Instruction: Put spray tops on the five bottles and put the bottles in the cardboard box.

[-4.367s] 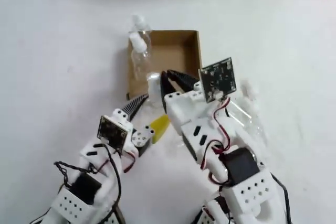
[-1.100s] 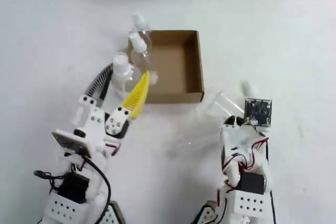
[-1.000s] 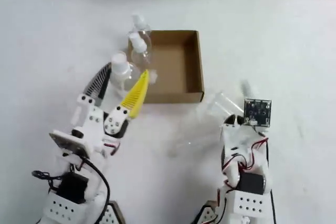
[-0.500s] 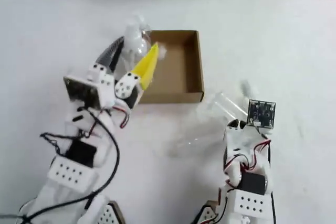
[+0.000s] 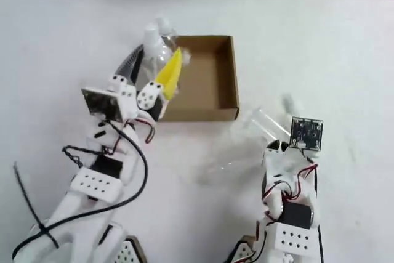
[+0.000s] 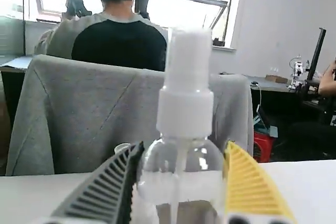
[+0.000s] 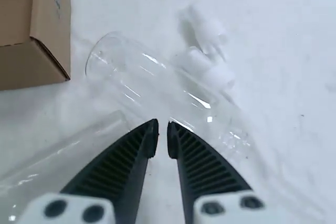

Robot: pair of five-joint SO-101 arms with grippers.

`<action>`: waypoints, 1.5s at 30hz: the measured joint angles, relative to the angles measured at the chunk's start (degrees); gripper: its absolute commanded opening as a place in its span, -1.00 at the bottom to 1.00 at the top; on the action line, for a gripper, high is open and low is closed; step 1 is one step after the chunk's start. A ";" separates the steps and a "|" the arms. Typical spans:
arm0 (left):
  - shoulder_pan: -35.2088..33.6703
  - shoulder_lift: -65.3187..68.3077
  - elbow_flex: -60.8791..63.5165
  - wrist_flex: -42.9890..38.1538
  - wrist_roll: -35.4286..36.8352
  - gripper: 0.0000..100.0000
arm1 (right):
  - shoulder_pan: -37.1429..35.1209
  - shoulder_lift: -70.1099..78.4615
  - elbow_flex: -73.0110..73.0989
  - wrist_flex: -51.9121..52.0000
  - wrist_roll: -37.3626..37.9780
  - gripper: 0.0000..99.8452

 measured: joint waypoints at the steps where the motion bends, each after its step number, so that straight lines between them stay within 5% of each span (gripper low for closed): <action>1: 0.09 1.49 0.26 -1.49 0.00 -0.95 | 0.00 0.00 0.00 0.00 0.62 -0.97; 22: -0.35 37.45 0.26 -38.77 0.18 -0.95 | 0.00 0.00 0.00 0.00 4.22 -0.97; 45: -4.84 49.23 -2.11 -43.34 0.53 -0.95 | 0.00 0.00 0.00 0.00 4.22 -0.97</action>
